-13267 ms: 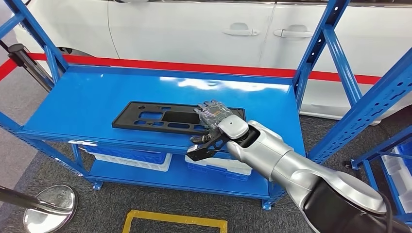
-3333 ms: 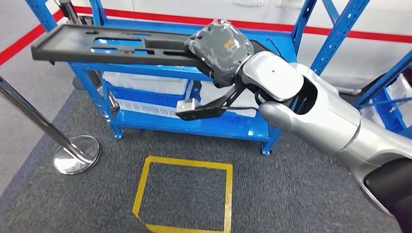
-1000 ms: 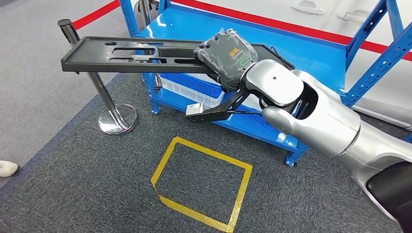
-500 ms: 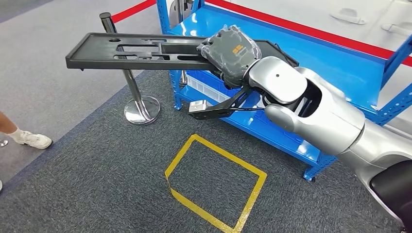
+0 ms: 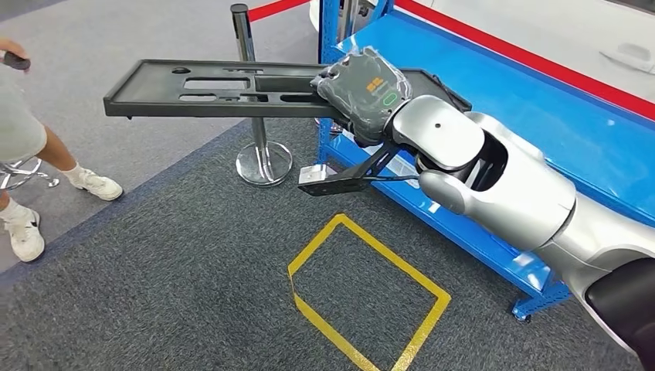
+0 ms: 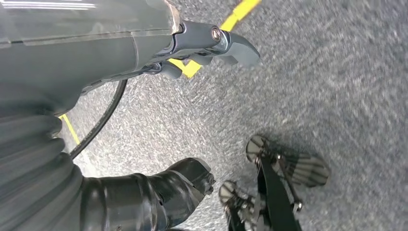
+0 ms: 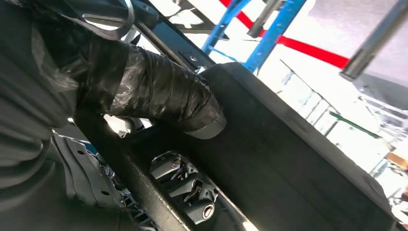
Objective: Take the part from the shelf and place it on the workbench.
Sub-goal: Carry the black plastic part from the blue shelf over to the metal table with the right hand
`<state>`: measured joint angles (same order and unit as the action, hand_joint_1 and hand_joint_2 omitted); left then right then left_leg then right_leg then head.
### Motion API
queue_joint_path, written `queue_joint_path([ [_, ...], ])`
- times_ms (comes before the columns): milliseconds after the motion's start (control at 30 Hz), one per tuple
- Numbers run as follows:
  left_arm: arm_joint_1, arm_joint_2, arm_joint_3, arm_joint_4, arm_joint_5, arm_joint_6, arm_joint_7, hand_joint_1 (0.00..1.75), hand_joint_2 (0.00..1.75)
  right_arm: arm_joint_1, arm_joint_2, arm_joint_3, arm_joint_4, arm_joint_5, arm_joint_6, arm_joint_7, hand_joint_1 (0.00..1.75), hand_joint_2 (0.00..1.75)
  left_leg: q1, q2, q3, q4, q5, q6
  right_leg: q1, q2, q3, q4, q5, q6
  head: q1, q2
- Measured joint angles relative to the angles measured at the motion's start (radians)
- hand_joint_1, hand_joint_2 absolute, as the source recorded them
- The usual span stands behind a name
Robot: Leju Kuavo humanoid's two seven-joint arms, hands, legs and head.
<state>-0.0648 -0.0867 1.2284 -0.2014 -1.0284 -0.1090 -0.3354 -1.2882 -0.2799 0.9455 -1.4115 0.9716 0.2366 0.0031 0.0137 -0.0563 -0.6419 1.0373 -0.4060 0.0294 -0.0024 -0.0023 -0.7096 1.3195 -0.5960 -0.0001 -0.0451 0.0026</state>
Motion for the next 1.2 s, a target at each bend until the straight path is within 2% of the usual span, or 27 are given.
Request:
queue_joint_path([
  [33,-0.001,0.000,0.000,0.000,0.000,0.000,-0.001,0.00,1.75,0.002,0.000,0.000,0.000,0.000,0.000,0.000,1.75,1.75,-0.004,-0.015,0.002,0.000,0.001,0.001,0.006,0.007,0.014,-0.040,0.035,-0.012,0.000,0.000],
  [67,-0.001,0.000,0.000,0.000,0.001,0.001,-0.002,0.00,1.75,0.002,0.000,0.000,0.000,0.000,0.000,0.000,1.75,1.75,-0.007,-0.030,0.004,0.000,0.001,0.002,0.013,0.022,0.043,-0.109,0.080,-0.027,0.000,0.000],
  [133,-0.002,-0.006,0.000,0.001,0.001,0.001,-0.004,0.00,1.75,0.000,0.000,0.000,-0.001,0.002,-0.001,0.000,1.75,1.75,-0.006,-0.054,0.004,-0.001,0.003,0.000,0.022,0.074,0.093,-0.230,0.142,-0.056,-0.004,0.000],
  [167,-0.003,-0.009,0.000,0.001,0.001,0.001,-0.004,0.00,1.75,-0.002,0.000,0.000,-0.002,0.002,-0.001,0.000,1.75,1.75,-0.002,-0.065,0.000,-0.002,0.006,-0.003,0.025,0.090,0.104,-0.262,0.154,-0.065,-0.006,0.000],
  [200,-0.003,-0.011,0.000,0.002,0.002,0.001,-0.005,0.00,1.75,-0.003,0.000,0.000,-0.002,0.003,-0.001,0.000,1.75,1.75,0.003,-0.076,-0.006,-0.004,0.010,-0.007,0.026,0.095,0.106,-0.273,0.153,-0.070,-0.007,0.000],
  [233,-0.004,-0.010,0.000,0.001,0.002,0.001,-0.005,0.00,1.75,-0.004,0.001,0.000,-0.003,0.003,-0.001,0.000,1.75,1.75,0.005,-0.089,-0.009,-0.009,0.015,-0.012,0.028,0.082,0.109,-0.285,0.156,-0.070,-0.007,0.000],
  [267,-0.003,-0.010,0.000,0.001,0.003,0.002,-0.006,0.00,1.75,-0.003,0.003,0.000,-0.004,0.003,-0.001,0.000,1.75,1.75,0.005,-0.093,-0.011,-0.010,0.017,-0.016,0.025,0.064,0.117,-0.299,0.160,-0.068,-0.005,0.000],
  [300,-0.003,-0.009,0.000,0.001,0.003,0.002,-0.006,0.00,1.75,-0.003,0.004,0.000,-0.004,0.003,-0.001,0.000,1.75,1.75,0.000,-0.077,-0.015,-0.004,0.012,-0.018,0.021,0.048,0.127,-0.316,0.165,-0.065,-0.006,0.000],
  [333,-0.003,-0.008,0.000,0.001,0.003,0.001,-0.006,0.00,1.75,-0.003,0.006,0.000,-0.005,0.003,-0.001,0.000,1.75,1.75,-0.004,-0.048,-0.026,0.019,-0.004,-0.021,0.018,0.030,0.137,-0.331,0.170,-0.061,-0.007,0.000],
  [400,-0.004,-0.008,0.000,0.001,0.003,0.001,-0.007,0.00,1.75,-0.004,0.007,0.000,-0.005,0.003,-0.001,0.000,1.75,1.75,-0.006,0.020,-0.076,0.126,-0.064,-0.031,0.016,0.000,0.147,-0.344,0.173,-0.057,-0.008,0.000],
  [467,-0.004,-0.007,0.000,0.001,0.003,0.002,-0.007,0.00,1.75,0.000,0.007,0.000,-0.005,0.003,-0.002,0.000,1.75,1.75,0.003,0.044,-0.130,0.237,-0.105,-0.044,0.015,-0.032,0.146,-0.341,0.169,-0.053,-0.008,0.000],
  [500,-0.004,-0.006,0.000,0.001,0.003,0.003,-0.007,0.00,1.75,0.003,0.007,0.000,-0.005,0.003,-0.002,0.000,1.75,1.75,0.008,0.049,-0.134,0.248,-0.101,-0.051,0.014,-0.047,0.146,-0.338,0.166,-0.049,-0.008,0.000],
  [533,-0.003,-0.006,0.000,0.001,0.003,0.003,-0.007,0.00,1.75,0.005,0.007,0.000,-0.005,0.003,-0.003,0.001,1.75,1.75,0.012,0.055,-0.117,0.219,-0.079,-0.057,0.011,-0.061,0.145,-0.332,0.161,-0.044,-0.008,0.000],
  [600,-0.002,-0.004,0.000,0.001,0.002,0.005,-0.007,0.00,1.75,0.007,0.007,0.000,-0.005,0.005,-0.006,0.003,1.75,1.75,0.016,0.086,-0.045,0.094,-0.027,-0.066,0.007,-0.086,0.144,-0.315,0.148,-0.030,-0.008,0.000],
  [633,-0.002,-0.005,0.000,0.001,0.001,0.005,-0.008,0.00,1.75,0.007,0.006,0.000,-0.006,0.006,-0.008,0.005,1.75,1.75,0.015,0.101,-0.016,0.042,-0.012,-0.062,0.008,-0.096,0.142,-0.305,0.140,-0.023,-0.007,0.000],
  [700,-0.001,-0.006,0.000,0.001,-0.002,0.006,-0.009,0.00,1.75,0.011,0.005,0.000,-0.007,0.009,-0.014,0.008,1.75,1.75,0.009,0.110,0.000,0.008,-0.011,-0.043,0.013,-0.112,0.137,-0.291,0.131,-0.011,-0.005,0.000],
  [767,0.001,-0.006,0.000,0.001,-0.005,0.008,-0.010,0.00,1.75,0.019,0.005,0.000,-0.010,0.015,-0.019,0.010,1.75,1.75,0.009,0.089,-0.005,0.008,-0.006,-0.024,0.012,-0.122,0.137,-0.289,0.128,-0.001,-0.004,0.000],
  [800,0.001,-0.006,0.000,0.001,-0.006,0.008,-0.010,0.00,1.75,0.024,0.004,0.000,-0.011,0.018,-0.022,0.011,1.75,1.75,0.011,0.080,-0.005,0.005,-0.003,-0.017,0.009,-0.110,0.135,-0.281,0.119,0.004,-0.004,0.000],
  [833,0.001,-0.006,0.000,0.001,-0.008,0.009,-0.011,0.00,1.75,0.027,0.003,0.000,-0.012,0.020,-0.024,0.011,1.75,1.75,0.012,0.070,-0.006,0.002,0.000,-0.010,0.004,-0.085,0.125,-0.257,0.100,0.009,-0.004,0.000],
  [900,-0.001,-0.006,0.000,0.001,-0.011,0.010,-0.012,0.00,1.75,0.036,-0.003,0.000,-0.012,0.023,-0.029,0.012,1.75,1.75,0.012,0.050,-0.009,-0.002,0.006,-0.001,-0.002,-0.025,0.078,-0.151,0.035,0.014,-0.004,0.000],
  [933,-0.002,-0.006,0.000,0.001,-0.014,0.010,-0.013,0.00,1.75,0.043,-0.005,0.000,-0.011,0.024,-0.031,0.012,1.75,1.75,0.010,0.038,-0.011,-0.002,0.007,0.002,-0.003,-0.009,0.045,-0.081,0.004,0.014,-0.004,0.000],
  [967,-0.002,-0.006,0.000,0.001,-0.015,0.011,-0.014,0.00,1.75,0.051,-0.007,0.000,-0.010,0.025,-0.032,0.012,1.75,1.75,0.009,0.025,-0.013,-0.002,0.009,0.004,-0.003,-0.004,0.019,-0.026,-0.014,0.013,-0.004,0.000],
  [1000,-0.002,-0.006,0.000,0.001,-0.017,0.011,-0.016,0.00,1.75,0.058,-0.007,0.000,-0.009,0.026,-0.032,0.012,1.75,1.75,0.007,0.011,-0.014,-0.002,0.010,0.005,-0.002,-0.001,0.005,-0.001,-0.013,0.011,-0.004,0.000],
  [1033,-0.001,-0.006,0.000,0.001,-0.018,0.011,-0.017,0.00,1.75,0.064,-0.007,0.000,-0.007,0.027,-0.032,0.011,1.75,1.75,0.005,-0.004,-0.014,-0.001,0.011,0.005,-0.001,0.003,0.011,-0.016,0.008,0.006,-0.004,0.000],
  [1067,-0.001,-0.006,0.000,0.001,-0.019,0.011,-0.017,0.00,1.75,0.067,-0.007,0.000,-0.006,0.028,-0.032,0.011,1.75,1.75,0.004,-0.019,-0.014,-0.001,0.012,0.005,0.000,0.012,0.034,-0.067,0.044,-0.001,-0.004,0.000],
  [1133,-0.002,-0.008,0.000,0.001,-0.023,0.010,-0.018,0.00,1.75,0.066,-0.007,0.000,-0.003,0.032,-0.032,0.010,1.75,1.75,0.004,-0.045,-0.015,0.000,0.016,0.001,0.003,0.061,0.095,-0.203,0.112,-0.018,-0.004,0.000],
  [1200,-0.002,-0.011,-0.001,0.001,-0.026,0.010,-0.018,0.00,1.75,0.065,-0.007,0.000,-0.001,0.035,-0.032,0.007,1.75,1.75,0.009,-0.068,-0.021,-0.002,0.022,-0.008,0.007,0.092,0.127,-0.274,0.131,-0.026,-0.004,0.000],
])
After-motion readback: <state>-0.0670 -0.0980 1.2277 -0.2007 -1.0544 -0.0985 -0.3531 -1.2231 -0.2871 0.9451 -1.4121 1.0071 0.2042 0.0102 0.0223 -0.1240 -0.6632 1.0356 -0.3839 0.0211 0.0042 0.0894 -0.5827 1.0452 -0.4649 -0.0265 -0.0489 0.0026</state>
